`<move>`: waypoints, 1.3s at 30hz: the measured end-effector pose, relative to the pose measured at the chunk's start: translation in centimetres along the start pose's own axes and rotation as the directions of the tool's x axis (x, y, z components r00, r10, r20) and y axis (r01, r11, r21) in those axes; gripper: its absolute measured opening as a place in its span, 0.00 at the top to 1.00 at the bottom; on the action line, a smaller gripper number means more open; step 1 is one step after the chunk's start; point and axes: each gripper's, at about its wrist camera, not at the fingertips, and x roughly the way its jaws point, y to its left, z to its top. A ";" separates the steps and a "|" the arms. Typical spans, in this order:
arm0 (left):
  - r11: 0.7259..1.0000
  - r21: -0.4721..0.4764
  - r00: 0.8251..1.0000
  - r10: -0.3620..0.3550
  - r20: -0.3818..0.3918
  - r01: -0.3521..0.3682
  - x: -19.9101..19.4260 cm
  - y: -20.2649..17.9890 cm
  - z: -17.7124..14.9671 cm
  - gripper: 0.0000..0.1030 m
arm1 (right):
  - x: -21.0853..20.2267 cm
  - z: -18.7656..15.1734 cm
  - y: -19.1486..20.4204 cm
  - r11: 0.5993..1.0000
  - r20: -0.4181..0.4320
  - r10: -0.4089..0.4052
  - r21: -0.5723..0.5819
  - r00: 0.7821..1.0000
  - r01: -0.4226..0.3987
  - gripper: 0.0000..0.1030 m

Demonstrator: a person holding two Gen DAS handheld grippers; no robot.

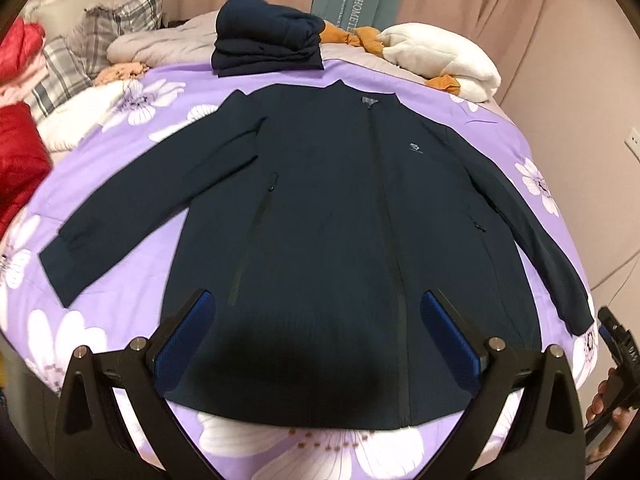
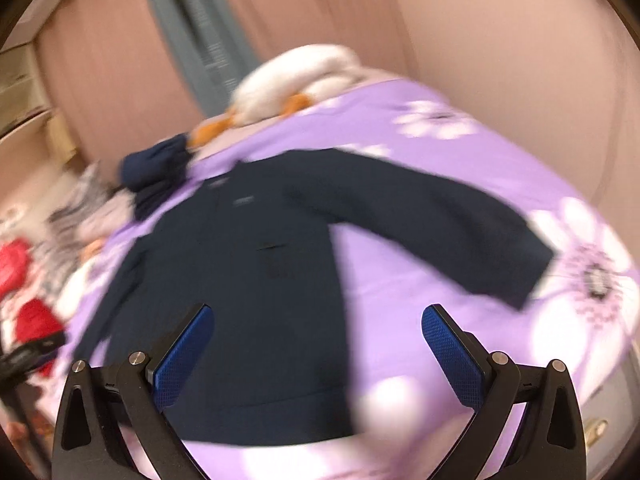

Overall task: Fold large clothes
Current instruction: 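Grasp the cuff of the sleeve nearest the right tool with the right tool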

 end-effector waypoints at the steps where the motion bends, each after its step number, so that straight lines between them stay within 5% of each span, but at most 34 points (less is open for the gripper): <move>1: 1.000 -0.006 1.000 -0.019 0.007 0.019 0.6 0.0 0.1 0.00 | 0.2 -0.2 -1.2 0.999 0.012 -0.036 0.012 0.999 0.036 0.00; 7: 0.994 -0.029 0.995 -0.101 0.026 0.102 2.1 -0.5 0.7 0.00 | 1.3 0.3 -8.1 0.980 0.045 -0.166 0.121 0.985 0.159 0.00; 13: 0.996 -0.046 0.997 -0.081 0.012 0.082 3.4 -1.2 1.7 0.00 | 3.3 1.6 -12.1 0.967 0.066 -0.247 0.082 0.967 0.241 0.00; 18: 0.996 -0.055 0.997 -0.074 0.007 0.075 4.0 -1.6 2.2 0.00 | 4.9 2.4 -14.7 0.976 0.047 -0.185 0.128 0.982 0.178 0.00; 22: 0.996 -0.045 0.997 -0.073 -0.013 0.072 4.0 -1.8 2.1 0.00 | 5.3 2.2 -14.3 0.982 0.066 -0.188 0.032 0.980 0.186 0.00; 26: 0.998 -0.041 0.998 -0.058 -0.012 0.057 4.0 -1.9 2.2 0.00 | 3.2 1.5 -14.7 0.998 0.102 -0.067 -0.001 0.993 0.067 0.00; 31: 0.996 -0.054 0.997 -0.071 -0.031 0.069 4.4 -2.5 2.1 0.00 | 4.1 1.4 -14.9 0.994 0.038 -0.066 -0.083 0.997 0.069 0.02; 37: 0.997 -0.043 0.996 -0.073 -0.057 0.071 4.8 -3.7 2.0 0.00 | 5.0 1.9 -14.9 0.986 0.024 -0.022 -0.167 0.999 0.026 0.44; 38: 0.997 -0.041 0.996 -0.071 -0.056 0.068 4.9 -3.9 2.1 0.00 | 5.4 2.1 -15.0 0.983 0.011 -0.025 -0.181 1.000 0.026 0.64; 39: 0.997 -0.041 0.996 -0.067 -0.056 0.065 5.0 -4.0 2.2 0.00 | 5.5 2.1 -15.2 0.981 0.012 -0.040 -0.190 0.999 0.042 0.72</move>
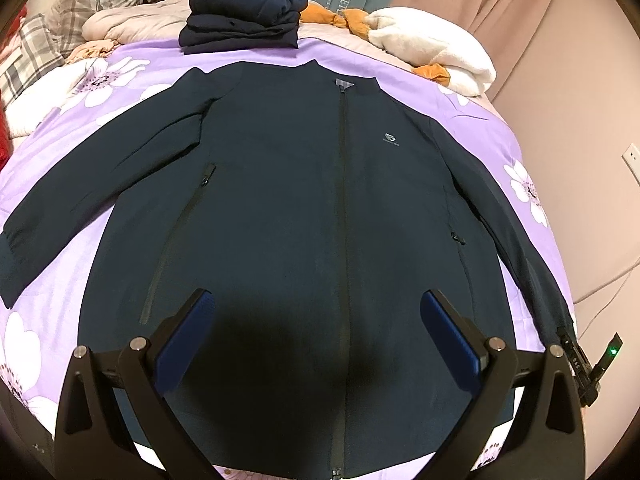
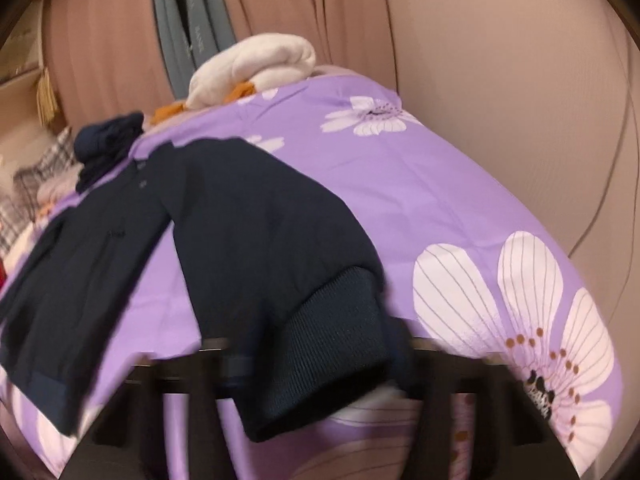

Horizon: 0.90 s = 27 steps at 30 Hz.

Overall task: Fold large clothes
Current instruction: 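Grasp the cuff of the sleeve nearest the right tool with the right tool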

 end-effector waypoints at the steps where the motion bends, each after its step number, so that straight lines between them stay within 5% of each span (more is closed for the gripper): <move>1: 1.000 -0.001 1.000 0.004 -0.001 -0.004 0.1 -0.1 0.1 0.00 | -0.2 0.1 -0.5 1.000 0.012 0.005 0.019 1.000 -0.006 0.75; 3: 1.000 -0.003 1.000 0.010 -0.006 -0.010 0.5 -0.4 0.3 0.00 | -1.0 0.8 -2.5 0.985 0.070 0.074 0.153 0.995 -0.084 0.87; 5: 1.000 -0.005 1.000 0.009 -0.013 -0.009 0.8 -0.8 0.4 0.00 | -0.6 1.6 -4.7 0.951 0.081 0.097 0.285 0.992 -0.117 0.87; 8: 1.000 0.001 1.000 0.007 -0.027 -0.007 1.3 -1.3 0.4 0.00 | 2.6 2.1 -9.3 0.826 -0.013 0.153 0.551 0.988 -0.120 0.88; 10: 1.000 0.008 0.999 0.006 -0.037 -0.006 1.5 -1.6 0.3 0.00 | 3.5 1.8 -11.2 0.744 0.000 0.197 0.652 0.980 -0.149 0.88; 14: 0.999 0.024 0.999 0.023 -0.037 -0.022 1.7 -1.7 0.4 0.00 | 3.5 1.8 -12.0 0.737 -0.011 0.234 0.653 0.972 -0.171 0.83; 15: 0.999 0.022 0.999 0.027 -0.037 -0.026 1.8 -1.6 0.5 0.00 | 3.4 1.6 -12.3 0.723 -0.016 0.251 0.668 0.968 -0.177 0.65; 18: 1.000 0.005 0.999 0.020 -0.041 -0.020 2.1 -1.4 0.6 0.00 | 2.2 0.5 -12.5 0.673 0.005 0.281 0.712 0.960 -0.201 0.40; 27: 1.000 -0.013 0.998 -0.012 -0.062 0.011 2.0 -0.7 0.0 0.00 | 3.1 0.7 -9.2 0.630 -0.025 0.262 0.762 0.965 -0.151 0.35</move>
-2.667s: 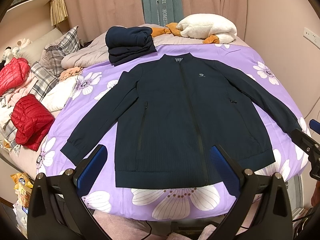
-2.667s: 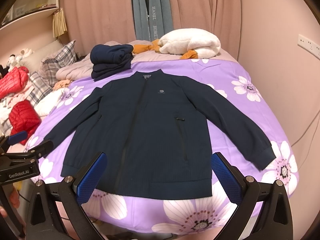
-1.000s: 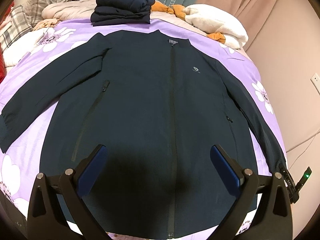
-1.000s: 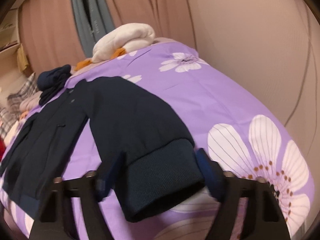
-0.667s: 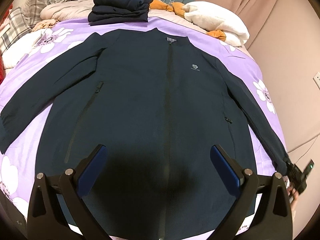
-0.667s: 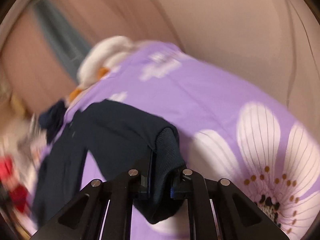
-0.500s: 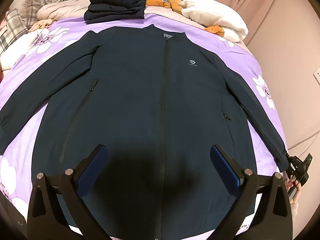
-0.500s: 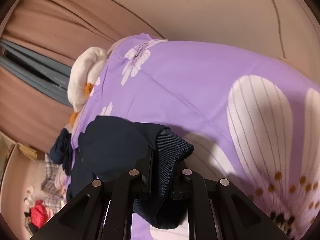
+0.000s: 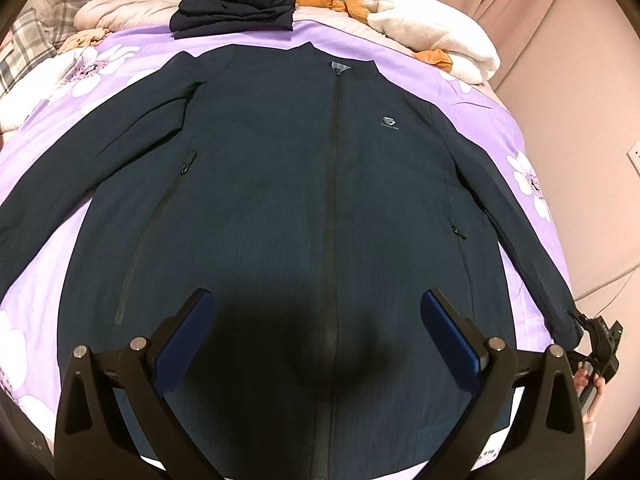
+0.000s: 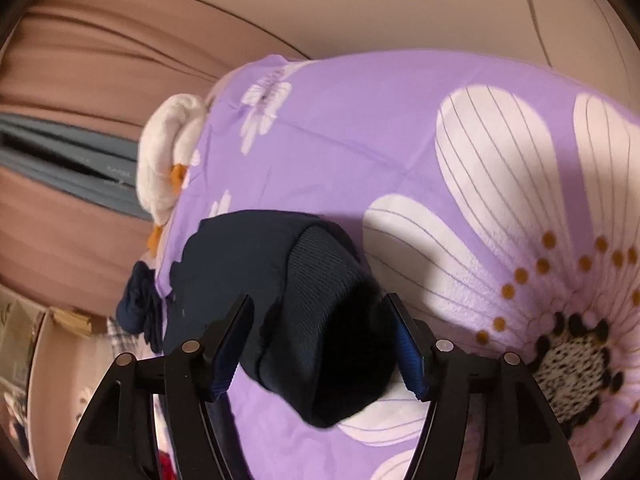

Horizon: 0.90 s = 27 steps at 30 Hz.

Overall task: Fold large clothes
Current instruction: 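Grasp the cuff of the sleeve nearest the right tool with the right tool, then lift the held sleeve with the right tool and carry it across the jacket body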

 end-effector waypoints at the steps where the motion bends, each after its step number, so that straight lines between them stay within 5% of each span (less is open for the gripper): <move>1: 1.000 -0.005 1.000 -0.004 0.001 0.004 -0.2 0.2 0.0 0.00 | 0.3 0.2 0.0 1.000 -0.001 -0.010 0.023 1.000 0.010 0.34; 10: 0.999 -0.023 0.999 0.033 0.028 -0.032 -1.6 2.4 -0.4 0.00 | 0.0 -0.4 -0.4 0.999 0.053 -0.016 0.047 0.998 0.014 0.34; 12: 0.999 -0.040 0.999 0.028 0.017 -0.027 -1.4 2.8 -0.3 0.00 | 0.5 -0.6 -0.1 0.999 0.061 -0.052 0.013 0.997 0.051 0.73; 16: 0.999 -0.038 0.999 0.037 0.013 -0.036 -1.8 3.4 -0.2 0.00 | 0.5 -0.3 1.0 0.996 0.080 -0.067 0.060 0.995 0.063 0.88; 21: 0.997 -0.052 0.998 0.059 0.037 -0.057 -3.0 5.3 0.5 0.00 | -2.4 1.5 8.6 0.984 0.203 -0.149 -0.071 0.968 0.166 0.88; 27: 0.995 -0.090 0.997 0.052 0.051 -0.047 -3.3 7.9 1.8 0.00 | -2.5 1.2 24.1 0.857 0.301 -0.250 -0.374 0.920 0.355 0.89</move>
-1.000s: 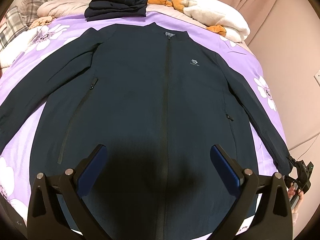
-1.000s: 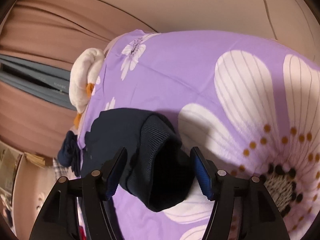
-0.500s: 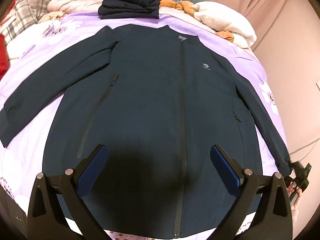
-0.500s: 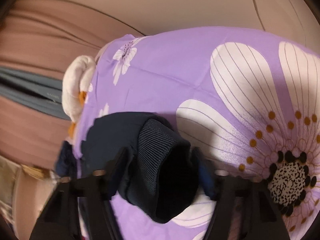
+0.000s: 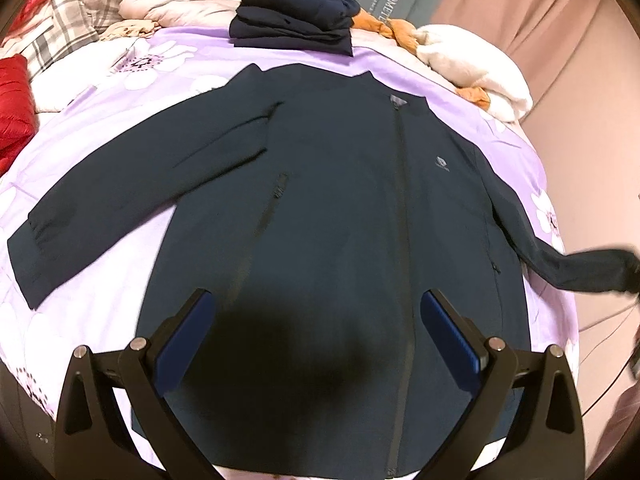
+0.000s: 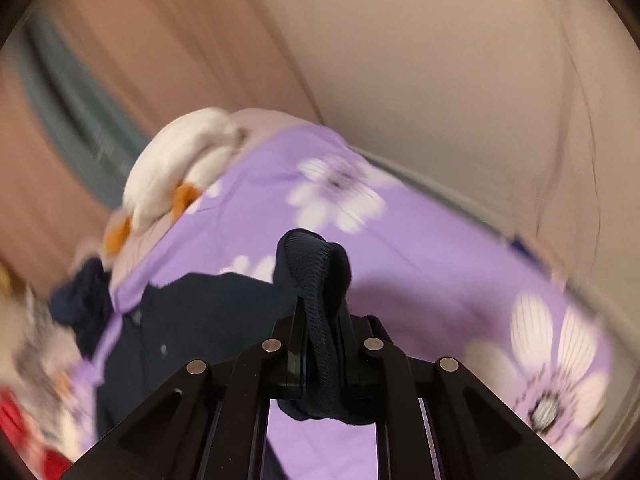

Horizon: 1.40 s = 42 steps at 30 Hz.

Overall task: Fold large clothes
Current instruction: 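Lift the held sleeve with the right tool and carry it across the jacket body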

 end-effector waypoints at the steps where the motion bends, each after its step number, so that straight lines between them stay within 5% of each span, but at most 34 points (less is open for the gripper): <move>1: 1.000 -0.001 1.000 -0.005 0.003 0.005 0.1 0.5 0.3 0.00 | -0.7 0.5 3.3 0.996 0.021 -0.025 -0.086 0.999 0.026 0.89; 3: 1.000 -0.001 1.000 -0.010 0.001 0.010 0.4 1.2 0.7 0.00 | -1.6 0.6 9.8 0.968 0.067 -0.057 -0.242 0.996 0.072 0.89; 7: 1.000 -0.009 1.000 -0.005 0.000 0.005 1.2 3.4 1.8 0.00 | -1.1 -2.5 23.1 0.843 0.126 -0.075 -0.521 0.989 0.131 0.89; 15: 0.998 -0.056 0.999 0.033 -0.004 -0.033 3.0 8.6 3.5 0.00 | 8.0 -19.6 44.2 0.469 0.057 -0.077 -0.879 0.995 0.086 0.89; 19: 0.996 -0.051 0.997 0.073 -0.018 -0.074 4.7 10.3 4.2 0.00 | 12.9 -28.3 48.8 0.318 -0.046 -0.101 -0.948 0.994 -0.012 0.88; 22: 0.997 -0.066 0.998 0.048 -0.043 -0.051 5.9 11.3 4.4 0.00 | 16.5 -33.2 48.9 0.238 -0.130 -0.133 -0.967 0.983 -0.095 0.71; 23: 0.997 -0.071 0.998 0.036 -0.052 -0.040 6.4 11.5 4.5 0.00 | 16.8 -34.0 48.3 0.229 -0.143 -0.103 -0.966 0.984 -0.117 0.56; 24: 0.997 -0.078 0.998 0.016 -0.062 -0.021 6.8 11.5 4.5 0.00 | 17.0 -34.0 48.6 0.230 -0.152 -0.079 -0.965 0.985 -0.130 0.40; 26: 0.994 -0.102 0.996 -0.035 -0.078 0.027 7.4 11.4 4.7 0.00 | 15.7 -33.1 47.5 0.254 -0.197 0.009 -0.948 0.980 -0.193 0.28; 29: 0.980 -0.147 0.984 -0.148 -0.100 0.133 8.1 10.5 5.4 0.00 | 13.6 -31.5 46.8 0.289 -0.277 0.100 -0.911 0.955 -0.295 0.28; 34: 0.955 -0.194 0.968 -0.240 -0.068 0.223 7.8 9.0 7.5 0.00 | 9.4 -24.5 40.2 0.457 -0.417 0.314 -0.721 0.853 -0.521 0.27; 35: 0.954 -0.203 0.970 -0.235 -0.055 0.220 7.7 8.7 8.1 0.00 | 9.6 -22.2 37.5 0.527 -0.419 0.346 -0.654 0.840 -0.543 0.25; 38: 0.937 -0.248 0.961 -0.270 -0.064 0.247 8.7 8.3 9.7 0.00 | 11.6 -18.2 31.1 0.690 -0.408 0.361 -0.488 0.838 -0.535 0.24; 42: 0.901 -0.315 0.940 -0.335 -0.064 0.299 10.8 7.8 11.2 0.01 | 14.9 -16.1 24.0 0.841 -0.387 0.277 -0.345 0.879 -0.417 0.24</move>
